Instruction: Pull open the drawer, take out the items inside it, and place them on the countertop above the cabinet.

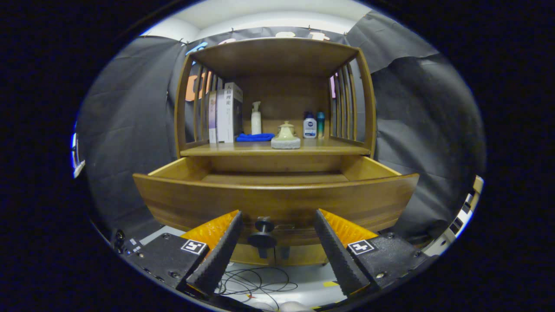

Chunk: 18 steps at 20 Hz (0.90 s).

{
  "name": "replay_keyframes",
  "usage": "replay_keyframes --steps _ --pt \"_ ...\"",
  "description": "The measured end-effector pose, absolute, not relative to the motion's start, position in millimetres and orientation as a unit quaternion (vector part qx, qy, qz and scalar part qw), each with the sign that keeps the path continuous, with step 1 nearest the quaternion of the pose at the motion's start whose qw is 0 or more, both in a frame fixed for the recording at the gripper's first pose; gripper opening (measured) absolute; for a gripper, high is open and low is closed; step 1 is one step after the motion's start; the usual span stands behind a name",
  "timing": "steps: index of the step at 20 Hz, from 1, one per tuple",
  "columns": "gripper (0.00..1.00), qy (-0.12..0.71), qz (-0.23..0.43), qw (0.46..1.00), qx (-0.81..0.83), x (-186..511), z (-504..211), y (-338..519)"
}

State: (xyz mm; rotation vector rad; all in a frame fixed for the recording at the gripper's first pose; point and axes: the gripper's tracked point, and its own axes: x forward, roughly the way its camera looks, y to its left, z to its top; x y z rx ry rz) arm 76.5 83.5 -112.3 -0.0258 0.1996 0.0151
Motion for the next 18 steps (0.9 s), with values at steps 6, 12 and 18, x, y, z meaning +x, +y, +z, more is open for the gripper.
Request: replay_keyframes --steps 6,12,18 --pt "1.00 0.107 0.007 0.994 -0.019 94.8 -135.3 94.8" --pt "1.00 0.103 -0.010 0.994 -0.022 103.4 -141.6 95.0" --pt "1.00 0.101 -0.007 0.995 -0.016 106.1 -141.5 97.0"
